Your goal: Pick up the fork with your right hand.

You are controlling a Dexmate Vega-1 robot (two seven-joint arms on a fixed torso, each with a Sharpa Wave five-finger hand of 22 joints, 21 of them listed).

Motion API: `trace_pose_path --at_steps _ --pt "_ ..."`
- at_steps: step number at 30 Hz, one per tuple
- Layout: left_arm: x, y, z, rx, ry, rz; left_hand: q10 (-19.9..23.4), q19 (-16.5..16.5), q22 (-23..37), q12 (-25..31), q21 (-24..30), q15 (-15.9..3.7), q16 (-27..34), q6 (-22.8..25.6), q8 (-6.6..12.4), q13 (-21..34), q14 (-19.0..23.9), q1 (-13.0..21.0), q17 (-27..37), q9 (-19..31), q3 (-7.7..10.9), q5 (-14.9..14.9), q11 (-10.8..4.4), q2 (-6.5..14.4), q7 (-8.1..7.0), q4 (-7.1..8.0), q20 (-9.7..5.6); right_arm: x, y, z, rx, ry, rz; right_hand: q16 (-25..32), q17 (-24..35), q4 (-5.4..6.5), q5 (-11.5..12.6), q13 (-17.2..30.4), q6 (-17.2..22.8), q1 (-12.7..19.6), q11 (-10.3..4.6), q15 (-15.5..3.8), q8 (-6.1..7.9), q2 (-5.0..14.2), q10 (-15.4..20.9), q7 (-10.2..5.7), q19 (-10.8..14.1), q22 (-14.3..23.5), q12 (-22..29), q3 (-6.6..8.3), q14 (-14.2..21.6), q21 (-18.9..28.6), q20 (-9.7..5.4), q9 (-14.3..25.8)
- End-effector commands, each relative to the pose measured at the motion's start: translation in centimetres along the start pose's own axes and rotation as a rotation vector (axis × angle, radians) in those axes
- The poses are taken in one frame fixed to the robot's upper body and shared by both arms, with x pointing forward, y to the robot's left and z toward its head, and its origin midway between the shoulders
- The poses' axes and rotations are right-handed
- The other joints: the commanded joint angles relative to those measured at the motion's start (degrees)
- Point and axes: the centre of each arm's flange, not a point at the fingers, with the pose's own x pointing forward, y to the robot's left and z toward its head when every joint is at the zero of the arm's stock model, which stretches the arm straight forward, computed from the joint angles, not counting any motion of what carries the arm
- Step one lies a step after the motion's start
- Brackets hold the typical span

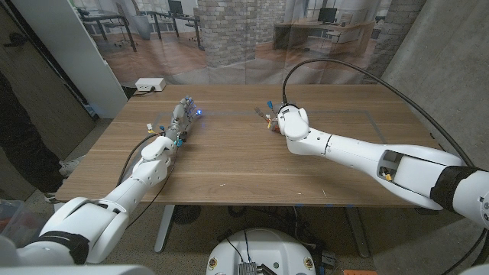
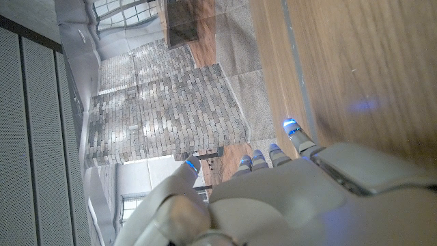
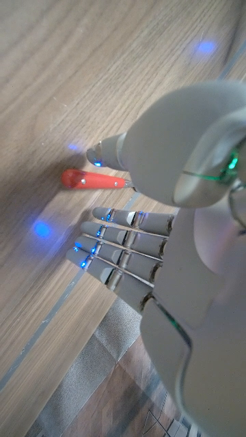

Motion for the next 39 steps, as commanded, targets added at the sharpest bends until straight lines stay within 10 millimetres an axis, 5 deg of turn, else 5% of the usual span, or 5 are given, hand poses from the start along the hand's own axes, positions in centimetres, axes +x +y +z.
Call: trace_pose_path --at_steps 1,23,28,33,39 --pt "0.3 0.0 0.2 0.002 -0.007 -0.001 -8.41 -8.74 0.08 0.14 -0.02 0.07 0.13 -8.77 0.14 0.27 -7.01 -0.4 0.18 0.11 -0.19 0.36 0.31 4.5 0.51 0.22 0.45 0.5 0.6 0.1 0.001 0.008 0.005 0.52 0.42 -0.15 0.32 0.32 0.41 1.25 -0.28 -4.85 0.0 0.01 0.47 -0.05 0.07 0.3 0.38 -0.43 0.47 0.41 -0.45 0.19" --pt "0.7 0.0 0.4 0.006 -0.003 -0.005 -8.44 -8.69 0.1 0.14 -0.24 0.01 0.12 -8.82 0.13 0.27 -7.07 -0.49 0.19 0.11 -0.36 0.41 0.32 4.42 0.46 0.26 0.47 1.0 1.3 0.3 -0.006 -0.011 0.006 1.78 1.9 -0.23 0.6 1.27 3.05 3.3 -1.15 -6.21 0.26 0.98 3.04 -0.89 0.33 0.71 1.81 -1.08 2.54 1.58 -0.95 0.34" --pt "0.8 0.0 0.4 0.004 -0.004 -0.005 -8.43 -8.63 0.11 0.14 -0.28 0.07 0.12 -8.84 0.12 0.27 -7.08 -0.5 0.19 0.11 -0.4 0.42 0.3 4.41 0.44 0.27 0.43 1.1 1.5 0.4 -0.012 -0.024 -0.024 4.91 5.49 -0.85 0.79 3.26 7.08 6.89 -3.74 -7.74 1.39 2.22 8.72 -2.52 0.04 1.61 5.91 -1.6 5.73 2.99 -1.73 1.09" --pt "0.9 0.0 0.4 0.004 -0.004 -0.005 -8.51 -8.62 0.11 0.12 -0.33 0.01 0.13 -8.86 0.12 0.27 -7.06 -0.52 0.19 0.11 -0.45 0.42 0.29 4.38 0.44 0.27 0.45 1.2 1.9 0.5 -0.018 -0.035 -0.065 10.54 12.87 -1.53 0.83 7.84 12.7 12.94 -6.09 -8.63 4.88 3.74 12.44 -3.51 -0.05 3.34 11.72 -2.38 9.48 5.59 -2.53 3.7" --pt "0.9 0.1 0.4 -0.003 -0.004 -0.002 -8.5 -8.62 0.11 0.12 -0.4 -0.04 0.12 -8.88 0.12 0.27 -7.08 -0.54 0.19 0.11 -0.51 0.43 0.26 4.32 0.38 0.26 0.4 1.4 2.5 0.5 -0.031 -0.04 -0.075 16.36 20.74 -1.62 0.5 13.34 14.56 17.9 -6.55 -8.64 7.59 4.16 13.43 -3.92 0.22 5.57 17.02 -3.46 12.34 8.7 -2.4 6.58"
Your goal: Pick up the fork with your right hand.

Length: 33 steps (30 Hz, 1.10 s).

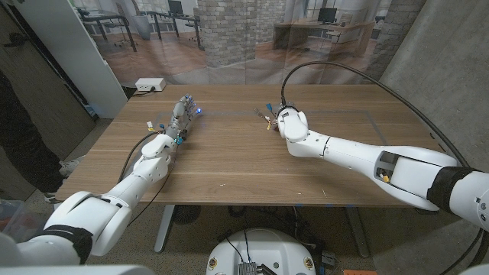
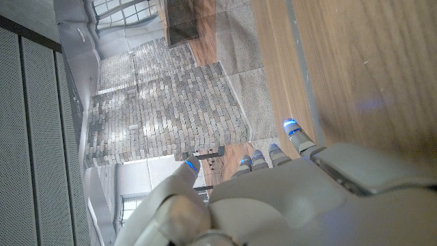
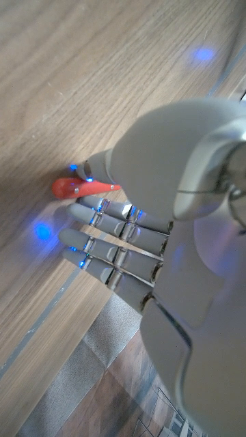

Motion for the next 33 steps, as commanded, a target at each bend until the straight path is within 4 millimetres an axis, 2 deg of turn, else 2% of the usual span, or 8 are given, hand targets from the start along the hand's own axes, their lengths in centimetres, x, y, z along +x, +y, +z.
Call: trace_pose_path --at_steps 1,4,7,12,20,23,33 --pt "0.1 0.0 0.0 -0.005 -0.002 0.0 -8.51 -8.62 0.13 0.12 -0.42 -0.03 0.12 -8.89 0.11 0.27 -7.07 -0.54 0.19 0.11 -0.29 0.43 0.24 4.31 0.39 0.02 0.38 0.4 1.7 0.0 -0.02 -0.013 -0.029 4.27 6.04 -0.14 -0.06 4.49 1.59 3.98 -0.21 -6.43 2.37 0.39 0.42 -0.11 0.31 1.94 4.01 -0.89 1.87 2.56 -1.9 2.49" --pt "0.1 0.1 0.0 -0.008 -0.003 0.002 -8.49 -8.62 0.13 0.13 -0.44 -0.02 0.13 -8.88 0.12 0.27 -7.06 -0.55 0.19 0.11 -0.32 0.43 0.19 4.27 0.39 0.01 0.45 0.6 2.1 -0.1 -0.021 -0.016 -0.042 6.68 10.19 0.3 -0.18 8.51 3.47 6.04 -0.67 -6.65 4.96 1.33 1.34 -0.26 0.36 3.58 7.67 -1.27 3.11 4.75 -2.26 4.64" --pt "0.1 0.1 0.0 -0.008 -0.003 0.003 -8.53 -8.58 0.13 0.12 -0.47 -0.03 0.11 -8.93 0.1 0.27 -7.11 -0.56 0.19 0.11 -0.37 0.43 0.19 4.23 0.35 0.01 0.41 0.6 2.3 -0.2 -0.016 -0.026 -0.069 7.06 11.54 0.44 -0.07 10.45 4.88 7.64 -0.36 -6.9 6.53 3.11 2.19 0.08 1.43 4.0 9.56 -0.66 3.98 6.06 -2.59 5.69" --pt "0.0 0.2 -0.1 -0.008 0.0 0.004 -8.49 -8.57 0.13 0.14 -0.52 -0.01 0.12 -8.94 0.11 0.27 -7.08 -0.58 0.19 0.11 -0.42 0.44 0.18 4.19 0.34 0.0 0.46 0.5 2.4 -0.3 -0.006 -0.028 -0.102 6.26 12.48 0.71 -0.35 13.18 6.57 9.07 0.07 -7.04 7.82 4.56 3.58 0.64 2.0 4.92 12.34 -0.4 5.63 8.05 -3.6 5.61" --pt "0.0 0.1 0.0 -0.007 -0.005 0.0 -8.5 -8.55 0.14 0.14 -0.59 0.02 0.12 -8.94 0.11 0.27 -7.09 -0.6 0.19 0.11 -0.49 0.45 0.2 4.16 0.34 0.01 0.46 0.2 2.1 -0.5 0.003 -0.028 -0.136 5.38 12.9 0.74 -0.55 14.17 7.22 9.93 0.26 -7.18 8.3 4.84 4.41 1.17 2.14 6.02 13.54 -0.52 6.93 9.74 -4.67 5.35" --pt "0.0 0.1 0.0 -0.008 -0.005 0.001 -8.49 -8.55 0.14 0.14 -0.62 -0.02 0.11 -8.98 0.1 0.27 -7.13 -0.6 0.19 0.11 -0.52 0.45 0.21 4.17 0.35 0.01 0.42 0.0 1.9 -0.6 0.008 -0.021 -0.157 5.03 13.11 0.75 -0.61 14.14 7.61 10.33 0.32 -7.09 8.5 4.87 4.79 1.33 2.93 6.31 13.74 -0.62 7.58 10.67 -5.29 5.2" --pt "0.0 -0.1 0.1 -0.009 -0.011 -0.007 -8.48 -8.53 0.14 0.15 -0.73 -0.07 0.12 -9.07 0.08 0.27 -7.11 -0.61 0.18 0.1 -0.59 0.47 0.22 4.2 0.29 0.01 0.4 -1.0 1.0 -0.8 0.024 -0.021 -0.211 4.16 13.53 0.74 -0.69 14.46 8.01 11.04 0.45 -7.07 8.75 4.61 5.25 1.59 3.12 6.58 14.19 -0.97 8.42 11.87 -5.38 4.95"
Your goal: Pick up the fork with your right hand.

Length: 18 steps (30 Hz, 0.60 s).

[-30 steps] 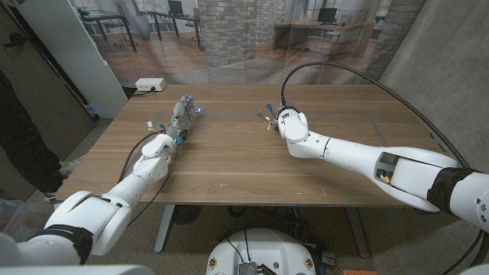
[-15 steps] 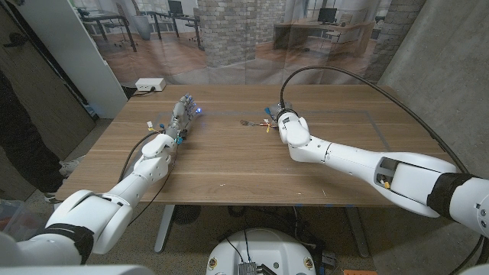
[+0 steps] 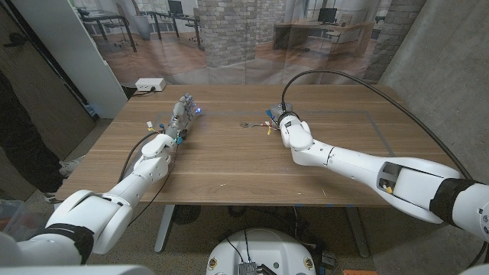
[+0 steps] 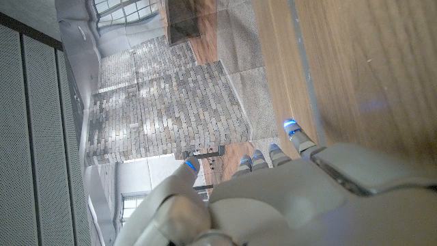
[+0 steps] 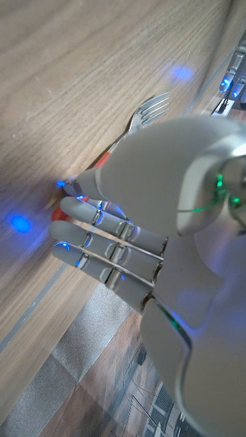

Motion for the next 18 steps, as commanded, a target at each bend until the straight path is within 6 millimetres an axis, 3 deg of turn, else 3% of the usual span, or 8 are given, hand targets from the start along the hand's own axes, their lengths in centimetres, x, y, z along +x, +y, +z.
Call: trace_pose_path --at_steps 1,18 --pt "-0.1 -0.2 0.0 -0.001 -0.005 -0.007 -8.45 -8.5 0.15 0.16 -0.09 -0.08 0.12 -9.06 0.08 0.27 -7.1 -0.61 0.18 0.1 -0.13 0.09 0.16 4.2 0.33 0.01 0.38 -0.9 -1.1 -0.2 0.019 0.007 -0.067 -0.42 0.3 0.08 0.06 0.22 6.49 0.91 0.06 -4.75 4.31 -0.29 0.7 -0.37 0.46 0.28 0.56 -0.43 0.83 0.66 -4.68 1.42" --pt "-0.2 -0.2 0.2 0.0 -0.01 -0.015 -8.56 -8.46 0.15 0.13 -0.27 0.0 0.12 -9.2 0.07 0.27 -7.1 -0.57 0.17 0.1 -0.18 0.14 0.26 4.31 0.37 -0.01 0.46 -1.6 -2.2 -0.3 0.036 0.014 -0.11 -1.78 0.91 0.48 0.07 0.24 6.52 1.33 -0.17 -4.67 4.67 -0.3 0.77 -0.28 0.15 0.54 0.65 -1.07 1.64 2.16 -4.69 1.64"
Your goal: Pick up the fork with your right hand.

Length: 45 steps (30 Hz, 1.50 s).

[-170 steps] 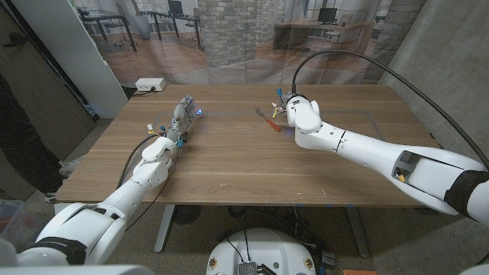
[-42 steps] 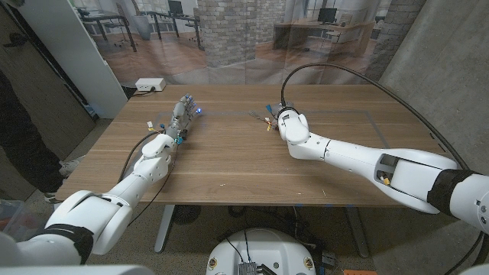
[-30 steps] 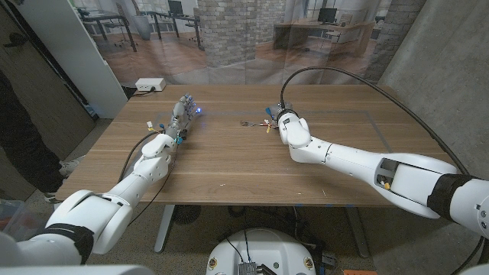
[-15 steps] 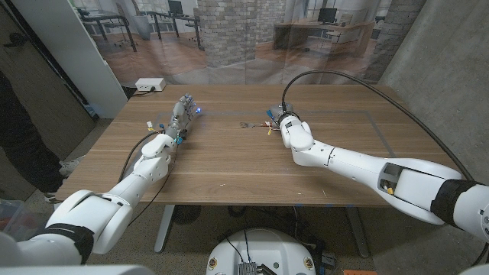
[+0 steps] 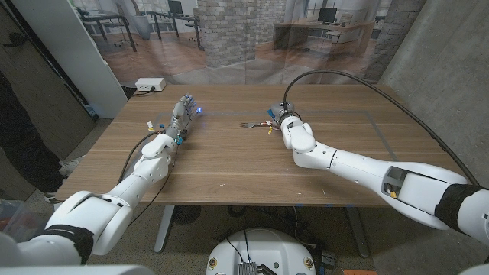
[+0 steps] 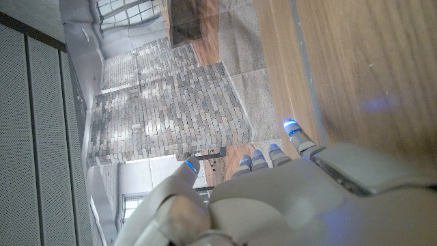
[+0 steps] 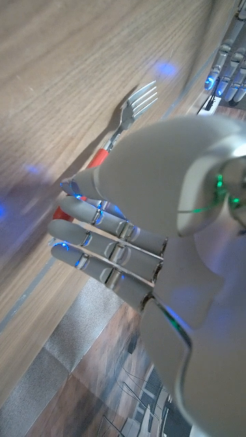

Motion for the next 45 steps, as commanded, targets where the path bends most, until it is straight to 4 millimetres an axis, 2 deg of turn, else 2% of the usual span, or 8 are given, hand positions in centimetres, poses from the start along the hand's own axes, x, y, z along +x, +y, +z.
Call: trace_pose_path --at_steps 1,45 --pt "-0.1 0.0 0.2 0.001 -0.004 -0.007 -8.57 -8.46 0.15 0.12 -0.28 0.01 0.11 -9.19 0.07 0.27 -7.13 -0.56 0.17 0.1 -0.18 0.14 0.25 4.32 0.37 -0.01 0.46 -0.5 -1.0 -0.1 0.019 0.009 -0.036 -0.35 0.42 -0.18 0.32 0.18 6.47 0.87 -0.04 -4.25 4.69 0.19 0.51 -0.34 0.13 0.28 0.36 -0.38 0.67 0.57 -4.71 1.69" --pt "0.2 -0.2 0.1 -0.002 -0.005 -0.017 -8.67 -8.49 0.18 0.13 -0.81 0.03 0.07 -9.21 0.13 0.27 -7.3 -0.5 0.16 0.13 -0.31 0.24 0.29 4.5 0.28 0.0 0.46 -0.8 -3.6 -1.8 0.063 0.039 -0.09 -3.06 2.09 0.59 0.47 0.16 6.71 1.61 -0.01 -4.17 4.93 0.37 0.65 -0.14 -0.63 0.42 0.37 -1.92 2.26 3.92 -4.72 1.6"
